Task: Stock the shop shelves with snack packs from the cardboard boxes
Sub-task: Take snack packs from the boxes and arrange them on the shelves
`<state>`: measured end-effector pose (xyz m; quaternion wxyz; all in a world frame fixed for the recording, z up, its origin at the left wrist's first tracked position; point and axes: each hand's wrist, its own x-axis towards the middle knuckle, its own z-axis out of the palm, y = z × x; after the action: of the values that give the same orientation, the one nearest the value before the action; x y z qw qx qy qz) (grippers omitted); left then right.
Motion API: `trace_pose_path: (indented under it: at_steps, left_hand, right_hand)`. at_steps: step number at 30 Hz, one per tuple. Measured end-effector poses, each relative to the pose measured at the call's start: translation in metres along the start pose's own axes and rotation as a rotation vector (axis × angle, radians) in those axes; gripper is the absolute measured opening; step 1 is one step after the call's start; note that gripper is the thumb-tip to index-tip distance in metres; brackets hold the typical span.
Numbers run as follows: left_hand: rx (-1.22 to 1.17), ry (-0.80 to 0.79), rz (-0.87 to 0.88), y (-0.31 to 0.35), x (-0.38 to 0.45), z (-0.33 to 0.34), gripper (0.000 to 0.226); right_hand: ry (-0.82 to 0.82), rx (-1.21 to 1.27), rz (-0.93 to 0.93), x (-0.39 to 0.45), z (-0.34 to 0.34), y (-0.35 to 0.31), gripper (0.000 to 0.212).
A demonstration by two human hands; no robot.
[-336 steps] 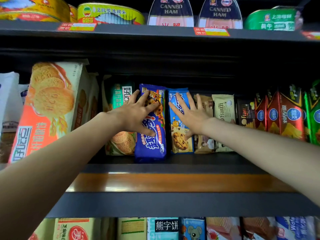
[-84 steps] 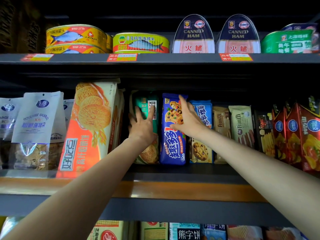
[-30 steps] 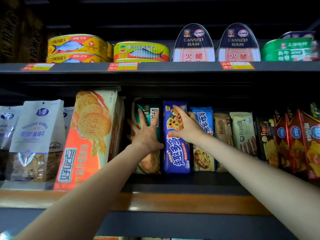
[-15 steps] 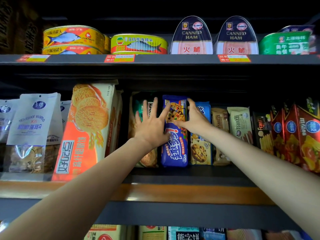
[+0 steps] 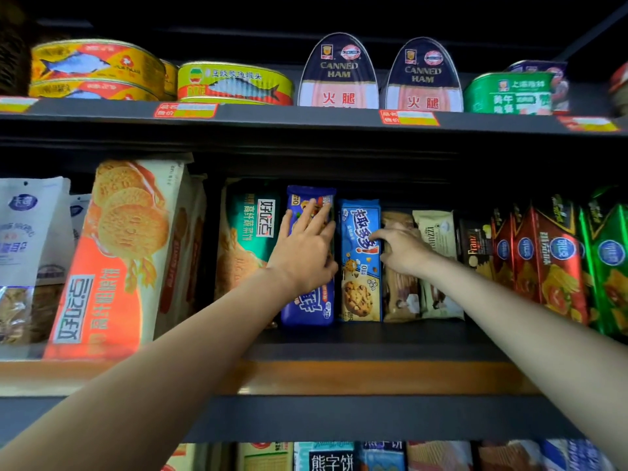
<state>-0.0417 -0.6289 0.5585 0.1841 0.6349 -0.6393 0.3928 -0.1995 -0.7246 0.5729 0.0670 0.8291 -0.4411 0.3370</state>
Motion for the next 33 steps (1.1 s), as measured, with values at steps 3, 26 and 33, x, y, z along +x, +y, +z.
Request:
trace_pose_path:
  at_steps: [3,26,33]
  left_hand:
    - [-0.004,0.041,-0.011,-0.001,-0.001,-0.005,0.066]
    - [-0.627,-0.236,-0.100,-0.225,-0.186,-0.069,0.124]
    - [-0.426,-0.139,-0.112,-0.213,-0.180,-0.056,0.123]
  right_hand:
    - [0.091,0.042,-0.038,-0.006,-0.007,-0.012,0.044]
    - [-0.132,0.143,-0.311,-0.093,0.036,-0.266,0.131]
    - [-0.092,0.176,-0.250,-0.102,0.039,-0.285,0.126]
